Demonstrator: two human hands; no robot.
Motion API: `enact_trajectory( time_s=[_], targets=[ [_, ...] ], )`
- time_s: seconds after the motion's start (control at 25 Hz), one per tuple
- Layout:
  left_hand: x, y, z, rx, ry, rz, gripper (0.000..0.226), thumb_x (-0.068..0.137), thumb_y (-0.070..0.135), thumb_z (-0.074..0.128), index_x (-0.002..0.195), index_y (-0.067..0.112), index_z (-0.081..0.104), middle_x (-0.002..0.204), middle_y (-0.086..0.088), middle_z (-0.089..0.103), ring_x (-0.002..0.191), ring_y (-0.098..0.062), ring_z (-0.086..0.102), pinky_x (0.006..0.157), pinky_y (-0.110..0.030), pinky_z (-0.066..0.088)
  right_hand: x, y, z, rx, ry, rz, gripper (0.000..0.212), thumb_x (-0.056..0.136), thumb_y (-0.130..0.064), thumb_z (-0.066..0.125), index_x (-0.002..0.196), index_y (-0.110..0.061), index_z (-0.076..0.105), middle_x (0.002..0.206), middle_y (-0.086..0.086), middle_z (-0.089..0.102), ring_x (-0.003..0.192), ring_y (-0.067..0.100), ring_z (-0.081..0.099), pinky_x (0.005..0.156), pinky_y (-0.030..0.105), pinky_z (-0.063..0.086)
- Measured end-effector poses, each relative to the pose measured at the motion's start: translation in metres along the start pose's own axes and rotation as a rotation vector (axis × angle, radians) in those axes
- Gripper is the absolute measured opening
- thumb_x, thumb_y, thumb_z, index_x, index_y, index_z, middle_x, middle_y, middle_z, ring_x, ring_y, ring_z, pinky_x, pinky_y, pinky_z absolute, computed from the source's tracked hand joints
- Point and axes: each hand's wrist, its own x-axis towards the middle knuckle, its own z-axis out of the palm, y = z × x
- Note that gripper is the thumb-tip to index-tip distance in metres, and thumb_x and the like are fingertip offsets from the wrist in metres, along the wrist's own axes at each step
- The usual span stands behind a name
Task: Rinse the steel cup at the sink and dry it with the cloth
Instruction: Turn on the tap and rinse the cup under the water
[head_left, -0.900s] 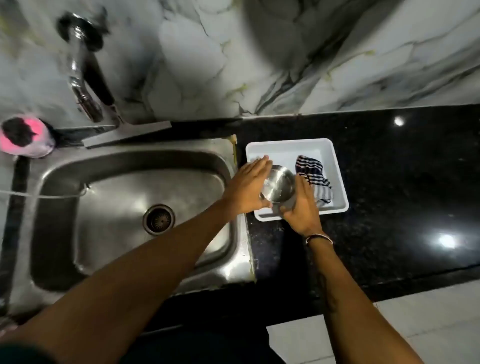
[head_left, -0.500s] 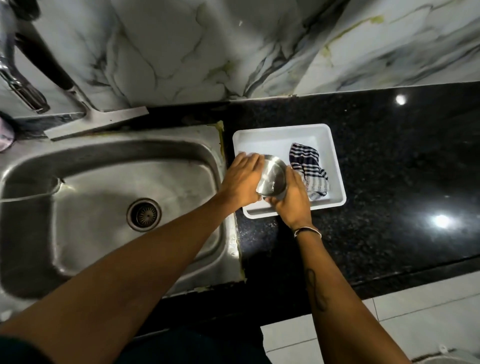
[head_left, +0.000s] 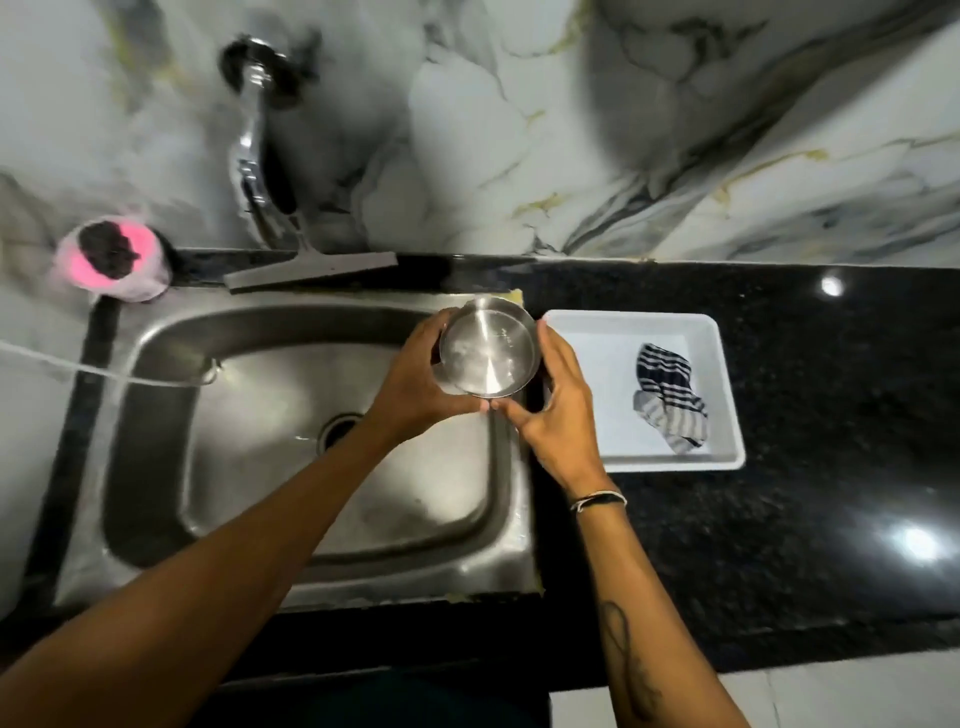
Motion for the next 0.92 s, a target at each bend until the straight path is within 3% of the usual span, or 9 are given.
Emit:
enact_trajectory(
  time_s=[0.08, 0.16, 0.28, 0.36, 0.52, 0.6, 0.68, 0.84, 0.92],
  targets=[
    [-0.022, -0.008, -0.044, -0.039, 0.052, -0.056, 0.110, 0.057, 0.046, 0.102, 0.150, 0.043, 0.043, 0.148, 0.021, 0.054, 0.134, 0.012, 0.054, 0.107, -0.013, 0.050, 0.002, -0.031, 0.039, 0.026, -0.065, -0.030, 0.109, 0.077, -0.021, 0.098, 0.166, -0.011, 0.036, 0.172, 0.006, 0.038, 0.161, 0.018, 0.035, 0.133, 0.034, 0.032],
    [-0.043, -0.025, -0.086, -0.036, 0.103, -0.110, 0.116, 0.061, 0.035, 0.106, 0.157, 0.031, 0.042, 0.154, 0.013, 0.055, 0.140, 0.003, 0.055, 0.115, -0.027, 0.052, 0.003, -0.058, 0.077, 0.083, -0.139, -0.052, 0.106, 0.078, -0.013, 0.097, 0.166, -0.009, 0.037, 0.171, 0.007, 0.041, 0.160, 0.020, 0.038, 0.132, 0.039, 0.036],
    [-0.066, -0.049, -0.132, -0.050, 0.169, -0.127, 0.127, 0.060, 0.023, 0.108, 0.163, 0.018, 0.034, 0.163, 0.000, 0.049, 0.149, -0.015, 0.051, 0.121, -0.049, 0.048, 0.005, -0.088, 0.121, 0.114, -0.233, -0.060, 0.101, 0.079, -0.005, 0.095, 0.164, -0.008, 0.040, 0.169, 0.008, 0.045, 0.155, 0.011, 0.042, 0.122, 0.012, 0.037],
    [-0.073, -0.062, -0.150, -0.048, 0.207, -0.125, 0.130, 0.058, 0.016, 0.109, 0.162, 0.016, 0.033, 0.163, -0.004, 0.048, 0.150, -0.021, 0.050, 0.121, -0.055, 0.047, 0.008, -0.107, 0.139, 0.155, -0.272, -0.040, 0.097, 0.081, 0.000, 0.092, 0.163, -0.008, 0.041, 0.169, 0.007, 0.045, 0.151, 0.007, 0.046, 0.116, 0.004, 0.037],
    [-0.071, -0.073, -0.167, -0.024, 0.290, -0.110, 0.122, 0.057, 0.032, 0.108, 0.157, 0.020, 0.038, 0.156, 0.000, 0.052, 0.142, -0.013, 0.053, 0.118, -0.041, 0.050, 0.026, -0.133, 0.149, 0.178, -0.330, -0.009, 0.084, 0.093, 0.003, 0.080, 0.165, -0.012, 0.039, 0.161, 0.004, 0.054, 0.146, 0.013, 0.056, 0.123, 0.027, 0.046],
    [-0.066, -0.078, -0.170, -0.023, 0.327, -0.102, 0.120, 0.055, 0.041, 0.103, 0.155, 0.018, 0.041, 0.154, 0.000, 0.054, 0.141, -0.012, 0.055, 0.117, -0.033, 0.049, 0.042, -0.148, 0.148, 0.131, -0.229, -0.033, 0.077, 0.096, -0.003, 0.078, 0.163, -0.014, 0.043, 0.149, 0.002, 0.065, 0.136, 0.012, 0.064, 0.116, 0.022, 0.050],
    [-0.058, -0.080, -0.170, -0.052, 0.340, -0.129, 0.121, 0.053, 0.037, 0.104, 0.155, 0.018, 0.042, 0.154, 0.002, 0.054, 0.142, -0.015, 0.055, 0.117, -0.031, 0.048, 0.057, -0.163, 0.146, 0.119, -0.059, -0.080, 0.069, 0.096, -0.013, 0.081, 0.158, -0.014, 0.051, 0.137, 0.001, 0.071, 0.125, 0.012, 0.070, 0.103, 0.012, 0.055],
    [-0.039, -0.082, -0.166, -0.150, 0.295, -0.164, 0.125, 0.052, 0.020, 0.106, 0.157, 0.027, 0.038, 0.149, 0.007, 0.054, 0.139, -0.017, 0.054, 0.114, -0.029, 0.046, 0.092, -0.189, 0.154, 0.147, 0.037, -0.018, 0.058, 0.091, -0.026, 0.087, 0.143, -0.016, 0.065, 0.128, -0.001, 0.074, 0.110, 0.008, 0.071, 0.100, 0.027, 0.059],
    [-0.032, -0.083, -0.167, -0.168, 0.259, -0.168, 0.129, 0.051, 0.021, 0.106, 0.159, 0.025, 0.035, 0.150, 0.004, 0.053, 0.133, -0.007, 0.057, 0.111, -0.020, 0.046, 0.114, -0.193, 0.154, 0.184, -0.046, -0.034, 0.032, 0.092, -0.017, 0.085, 0.121, -0.020, 0.073, 0.107, -0.002, 0.075, 0.095, 0.008, 0.069, 0.093, 0.031, 0.059]
  ],
)
